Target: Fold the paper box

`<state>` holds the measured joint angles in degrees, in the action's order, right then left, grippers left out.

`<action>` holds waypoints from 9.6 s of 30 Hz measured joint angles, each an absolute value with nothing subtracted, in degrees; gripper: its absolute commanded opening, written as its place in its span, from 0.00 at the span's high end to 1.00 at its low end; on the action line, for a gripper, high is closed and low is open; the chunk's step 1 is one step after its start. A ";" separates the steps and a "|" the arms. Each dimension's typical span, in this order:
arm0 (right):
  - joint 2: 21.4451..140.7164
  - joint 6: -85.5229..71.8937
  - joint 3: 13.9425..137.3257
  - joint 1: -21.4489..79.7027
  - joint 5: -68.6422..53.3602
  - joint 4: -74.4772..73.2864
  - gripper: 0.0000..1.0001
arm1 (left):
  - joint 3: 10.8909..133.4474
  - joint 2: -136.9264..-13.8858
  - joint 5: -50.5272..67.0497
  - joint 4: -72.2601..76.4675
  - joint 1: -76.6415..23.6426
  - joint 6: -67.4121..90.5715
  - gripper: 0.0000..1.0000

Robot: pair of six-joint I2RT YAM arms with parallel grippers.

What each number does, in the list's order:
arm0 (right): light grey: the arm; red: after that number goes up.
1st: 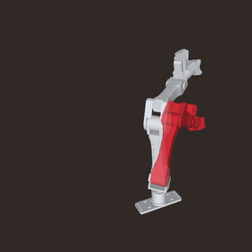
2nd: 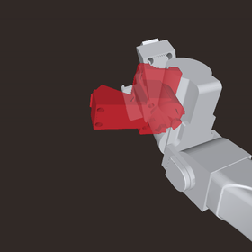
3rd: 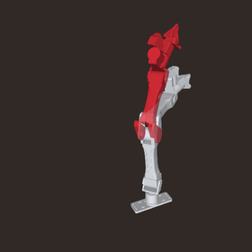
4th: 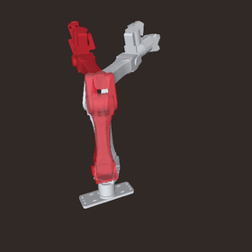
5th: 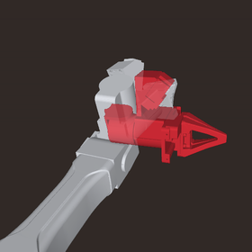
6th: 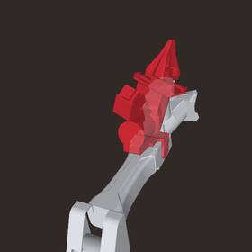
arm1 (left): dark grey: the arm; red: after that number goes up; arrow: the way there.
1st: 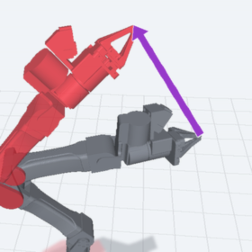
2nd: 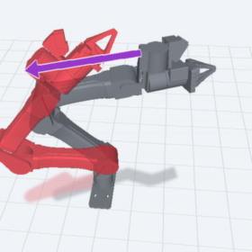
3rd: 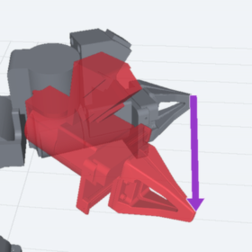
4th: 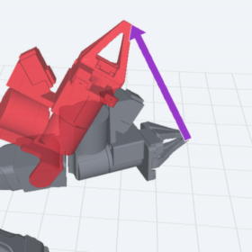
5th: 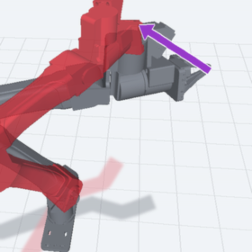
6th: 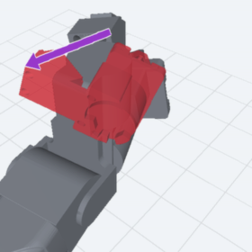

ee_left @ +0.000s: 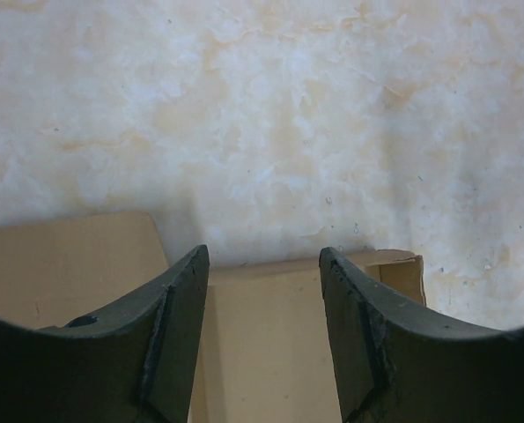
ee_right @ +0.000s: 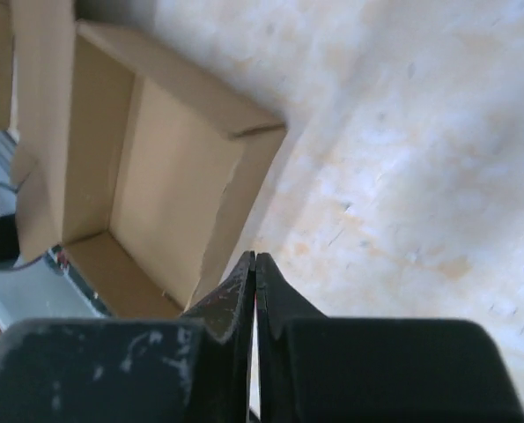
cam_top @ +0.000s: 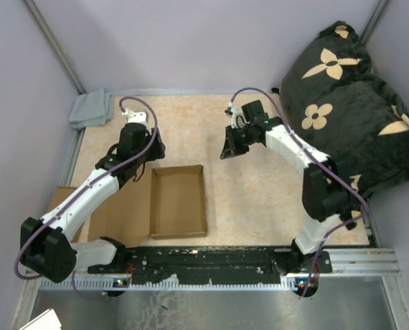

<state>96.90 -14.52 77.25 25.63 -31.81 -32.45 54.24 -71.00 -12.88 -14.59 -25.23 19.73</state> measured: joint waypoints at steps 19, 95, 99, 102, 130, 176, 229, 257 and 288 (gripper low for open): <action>116.77 7.49 96.09 39.42 -23.92 -24.93 0.30 | 46.46 -51.27 -22.76 -14.94 -25.23 24.86 0.41; 132.20 -24.58 117.73 17.45 -24.97 -37.52 0.26 | 65.01 -92.14 -7.99 -30.22 -6.33 26.70 0.41; 136.88 -22.22 120.73 17.39 -22.20 -43.59 0.28 | 66.26 -95.31 -6.66 -29.67 -6.33 25.98 0.42; 138.47 -20.99 120.92 17.26 -21.78 -46.22 0.32 | 67.31 -97.45 -5.91 -29.36 -6.33 25.54 0.43; 105.89 -16.64 85.34 17.26 -15.38 -40.58 0.27 | 79.42 -107.48 3.53 -25.12 -6.28 23.09 1.00; 107.92 -22.11 80.99 36.58 -6.15 -56.60 0.64 | 62.02 -91.15 13.54 1.13 -8.82 27.18 1.00; 93.01 -11.31 88.27 17.93 1.48 -39.83 0.34 | 48.56 -82.08 11.29 17.10 -15.77 13.34 1.00; 110.39 -3.27 105.23 16.25 -16.16 -45.54 0.64 | 45.91 -78.96 7.38 23.09 -15.73 10.66 1.00; 126.19 -6.61 129.43 18.41 -11.86 -59.16 1.00 | 42.72 -74.56 7.27 25.93 -15.77 8.97 0.67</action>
